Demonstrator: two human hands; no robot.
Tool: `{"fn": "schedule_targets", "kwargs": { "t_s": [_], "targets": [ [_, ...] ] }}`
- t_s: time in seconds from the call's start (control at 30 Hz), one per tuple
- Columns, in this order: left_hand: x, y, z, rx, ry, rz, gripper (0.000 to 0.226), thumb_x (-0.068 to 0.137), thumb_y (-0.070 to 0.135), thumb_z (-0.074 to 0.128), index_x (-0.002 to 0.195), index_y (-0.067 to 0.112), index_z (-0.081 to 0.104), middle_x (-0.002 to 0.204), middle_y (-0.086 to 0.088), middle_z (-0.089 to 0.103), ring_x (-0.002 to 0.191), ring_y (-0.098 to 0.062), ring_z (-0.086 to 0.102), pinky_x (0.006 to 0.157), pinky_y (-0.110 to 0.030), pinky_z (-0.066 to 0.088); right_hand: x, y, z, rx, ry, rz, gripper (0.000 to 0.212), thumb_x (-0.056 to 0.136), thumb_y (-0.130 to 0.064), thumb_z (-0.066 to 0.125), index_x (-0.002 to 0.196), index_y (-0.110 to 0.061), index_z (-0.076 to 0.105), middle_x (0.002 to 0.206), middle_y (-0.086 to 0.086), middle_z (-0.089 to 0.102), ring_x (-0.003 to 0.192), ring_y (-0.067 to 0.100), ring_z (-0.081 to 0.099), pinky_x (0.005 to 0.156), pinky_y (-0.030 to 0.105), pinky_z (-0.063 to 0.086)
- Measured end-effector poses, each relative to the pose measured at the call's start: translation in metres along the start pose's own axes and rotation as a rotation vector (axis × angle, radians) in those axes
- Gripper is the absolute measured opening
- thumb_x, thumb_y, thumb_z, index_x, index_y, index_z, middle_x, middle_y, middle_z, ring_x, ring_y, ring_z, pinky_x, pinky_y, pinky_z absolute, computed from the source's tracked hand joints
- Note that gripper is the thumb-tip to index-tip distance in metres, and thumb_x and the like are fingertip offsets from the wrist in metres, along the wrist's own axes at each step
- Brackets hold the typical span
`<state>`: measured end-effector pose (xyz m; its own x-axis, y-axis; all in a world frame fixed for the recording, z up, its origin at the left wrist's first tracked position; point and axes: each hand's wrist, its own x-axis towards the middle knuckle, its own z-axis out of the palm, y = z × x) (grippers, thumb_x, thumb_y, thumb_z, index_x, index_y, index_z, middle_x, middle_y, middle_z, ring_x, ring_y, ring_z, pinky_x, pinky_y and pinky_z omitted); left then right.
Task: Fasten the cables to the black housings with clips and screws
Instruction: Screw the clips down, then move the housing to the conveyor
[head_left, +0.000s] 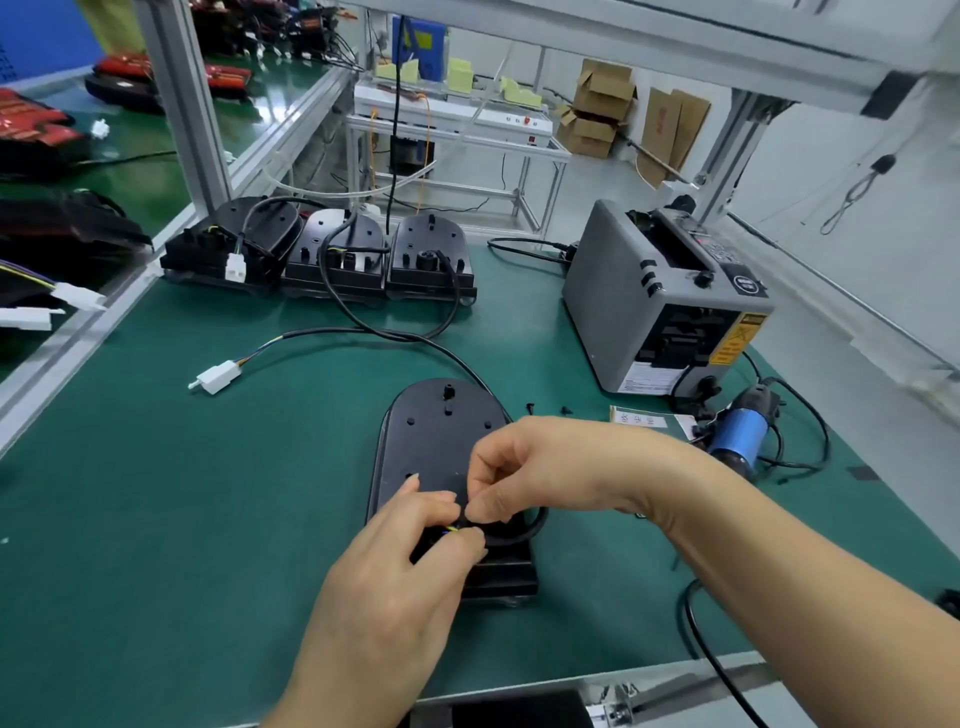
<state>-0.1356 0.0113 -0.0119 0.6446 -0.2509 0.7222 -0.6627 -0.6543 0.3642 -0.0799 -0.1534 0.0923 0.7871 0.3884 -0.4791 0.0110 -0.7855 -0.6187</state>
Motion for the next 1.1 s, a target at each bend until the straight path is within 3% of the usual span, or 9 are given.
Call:
{"fn": "schedule_targets", "kwargs": {
  "t_s": [0.17, 0.3, 0.43, 0.57, 0.63, 0.77, 0.9, 1.0, 1.1],
  "targets": [
    [0.000, 0.000, 0.000, -0.069, 0.026, 0.020, 0.011, 0.082, 0.009, 0.057, 0.086, 0.012, 0.066, 0.088, -0.009, 0.062, 0.090, -0.019, 0.059, 0.097, -0.040, 0.047, -0.011, 0.007, 0.005, 0.119, 0.087, -0.019, 0.018, 0.087, -0.040, 0.063, 0.086, -0.022, 0.067, 0.076, -0.011, 0.065, 0.073, 0.004, 0.055, 0.074, 0.022, 0.043],
    [-0.001, -0.001, 0.001, -0.086, 0.032, 0.017, 0.012, 0.084, 0.013, 0.055, 0.084, 0.011, 0.067, 0.088, -0.007, 0.061, 0.097, -0.016, 0.056, 0.099, -0.035, 0.045, -0.031, 0.030, -0.015, 0.305, 0.497, 0.059, 0.014, 0.088, -0.031, 0.062, 0.085, -0.019, 0.067, 0.075, -0.009, 0.066, 0.065, 0.004, 0.056, 0.060, 0.016, 0.046],
    [-0.002, -0.002, 0.001, -0.100, 0.038, 0.025, 0.009, 0.080, 0.008, 0.064, 0.086, 0.014, 0.063, 0.089, -0.005, 0.060, 0.097, -0.014, 0.056, 0.099, -0.035, 0.045, -0.057, 0.083, -0.056, 0.117, 0.858, 0.340, 0.013, 0.089, -0.026, 0.058, 0.081, -0.018, 0.064, 0.075, 0.001, 0.065, 0.063, 0.016, 0.059, 0.062, 0.032, 0.052],
    [-0.001, -0.002, 0.001, -0.103, 0.039, 0.030, 0.022, 0.076, 0.007, 0.067, 0.091, 0.020, 0.057, 0.089, -0.003, 0.060, 0.096, -0.013, 0.058, 0.098, -0.037, 0.048, -0.077, 0.141, -0.085, -0.254, 0.778, 0.793, 0.030, 0.092, -0.031, 0.056, 0.070, -0.012, 0.058, 0.067, 0.007, 0.060, 0.058, 0.021, 0.056, 0.055, 0.027, 0.044],
    [-0.002, -0.002, 0.000, -0.108, 0.045, 0.027, 0.022, 0.076, 0.007, 0.067, 0.091, 0.020, 0.057, 0.089, -0.003, 0.059, 0.095, -0.014, 0.059, 0.096, -0.040, 0.050, -0.081, 0.161, -0.088, -0.134, 0.731, 0.879, 0.040, 0.088, -0.045, 0.061, 0.067, -0.012, 0.057, 0.061, 0.005, 0.059, 0.047, 0.017, 0.054, 0.049, 0.022, 0.041],
    [-0.001, -0.001, 0.000, -0.106, 0.047, 0.033, 0.023, 0.075, 0.008, 0.068, 0.090, 0.020, 0.056, 0.088, -0.004, 0.060, 0.095, -0.014, 0.058, 0.094, -0.041, 0.051, -0.075, 0.174, -0.082, 0.414, 0.755, 0.830, 0.064, 0.071, -0.058, 0.072, 0.093, 0.001, 0.061, 0.081, 0.018, 0.070, 0.062, 0.025, 0.068, 0.056, 0.029, 0.054],
    [0.000, -0.001, 0.000, -0.091, 0.051, 0.040, 0.023, 0.074, 0.008, 0.068, 0.089, 0.020, 0.056, 0.088, -0.004, 0.061, 0.097, -0.013, 0.056, 0.095, -0.039, 0.049, -0.072, 0.175, -0.081, 0.535, 0.737, 0.800, 0.059, 0.073, -0.048, 0.074, 0.098, 0.003, 0.059, 0.070, 0.018, 0.066, 0.045, 0.022, 0.060, 0.040, 0.021, 0.048],
    [-0.001, -0.001, 0.001, -0.100, 0.052, 0.037, 0.020, 0.076, 0.009, 0.067, 0.089, 0.020, 0.056, 0.087, -0.003, 0.060, 0.096, -0.013, 0.057, 0.095, -0.039, 0.050, -0.078, 0.181, -0.082, 0.607, 0.752, 0.755, 0.054, 0.075, -0.039, 0.075, 0.101, 0.005, 0.057, 0.066, 0.017, 0.064, 0.044, 0.023, 0.060, 0.040, 0.022, 0.049],
    [-0.001, -0.002, 0.002, -0.102, 0.048, 0.043, 0.009, 0.083, 0.016, 0.060, 0.090, 0.021, 0.056, 0.088, -0.001, 0.059, 0.095, -0.013, 0.059, 0.095, -0.039, 0.051, -0.085, 0.183, -0.079, 0.698, 0.792, 0.695, 0.051, 0.075, -0.041, 0.072, 0.096, 0.002, 0.059, 0.054, 0.011, 0.063, 0.045, 0.021, 0.062, 0.042, 0.022, 0.050]
  ]
}}
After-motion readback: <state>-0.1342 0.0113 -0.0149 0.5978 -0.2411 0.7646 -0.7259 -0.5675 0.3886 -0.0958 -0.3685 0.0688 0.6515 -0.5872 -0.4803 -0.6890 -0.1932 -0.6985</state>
